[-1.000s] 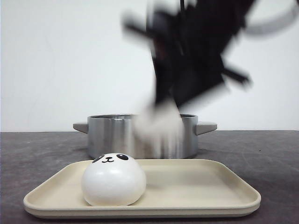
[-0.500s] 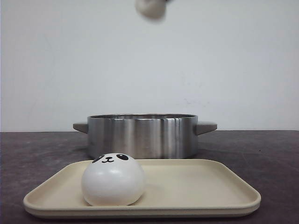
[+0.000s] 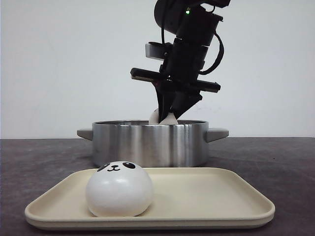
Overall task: Steam buns
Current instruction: 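Carry the bun with the right gripper into the pot and release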
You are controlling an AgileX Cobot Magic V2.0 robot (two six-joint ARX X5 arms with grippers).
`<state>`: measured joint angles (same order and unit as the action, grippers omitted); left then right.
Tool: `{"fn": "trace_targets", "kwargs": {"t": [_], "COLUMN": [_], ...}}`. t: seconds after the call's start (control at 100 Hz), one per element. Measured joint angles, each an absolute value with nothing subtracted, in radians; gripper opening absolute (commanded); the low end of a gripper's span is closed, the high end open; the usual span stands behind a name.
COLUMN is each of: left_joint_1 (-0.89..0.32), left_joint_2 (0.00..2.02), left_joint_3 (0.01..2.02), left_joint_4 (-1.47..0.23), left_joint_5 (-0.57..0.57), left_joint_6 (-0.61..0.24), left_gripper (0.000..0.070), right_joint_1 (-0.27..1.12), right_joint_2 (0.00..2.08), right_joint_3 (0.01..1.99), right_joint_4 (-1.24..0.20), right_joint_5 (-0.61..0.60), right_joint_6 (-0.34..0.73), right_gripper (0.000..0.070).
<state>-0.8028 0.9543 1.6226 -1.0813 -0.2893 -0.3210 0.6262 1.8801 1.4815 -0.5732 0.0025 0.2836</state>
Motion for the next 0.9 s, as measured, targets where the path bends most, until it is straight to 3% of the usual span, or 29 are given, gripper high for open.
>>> {"fn": "trace_targets", "kwargs": {"t": [0.06,0.1,0.46,0.48,0.52,0.59,0.63,0.9], "left_joint_1": [-0.803,-0.803,-0.803,-0.803,-0.803,-0.803,-0.803,-0.831], "left_joint_2": [0.954,0.954,0.957,0.958,0.962,0.97,0.976,1.021], "left_joint_3": [1.623,1.623,1.623,1.623,1.623,1.623,1.621,1.468], "left_joint_4": [-1.086,-1.091,-1.093,-1.093,-1.094,-1.107,-1.116,-1.097], "left_joint_5": [-0.29,-0.29,-0.289,-0.289,-0.29,-0.29,-0.289,-0.257], "left_joint_6": [-0.321,-0.321,-0.321,-0.321,-0.321,-0.321,-0.321,-0.337], "left_gripper": [0.0516,0.0516,0.0516,0.0516,0.0516,0.0516,0.0516,0.0516], "right_joint_1": [0.624,0.621,0.608,0.608,0.608,0.608,0.608,0.617], "right_joint_2": [1.88,1.88,1.88,1.88,1.88,1.88,1.88,1.703], "right_joint_3": [1.481,1.481,1.482,1.482,1.486,1.508,1.529,1.691], "right_joint_4": [-0.565,-0.564,-0.617,-0.62,-0.635,-0.674,-0.688,-0.692], "right_joint_5": [0.004,0.005,0.015,0.015,0.015,0.007,-0.003,-0.007], "right_joint_6": [0.284,0.284,0.284,0.284,0.284,0.284,0.275,0.214], "right_gripper": [0.047,0.0489,0.0488,0.0473,0.0363,0.0,0.0025,0.0019]}}
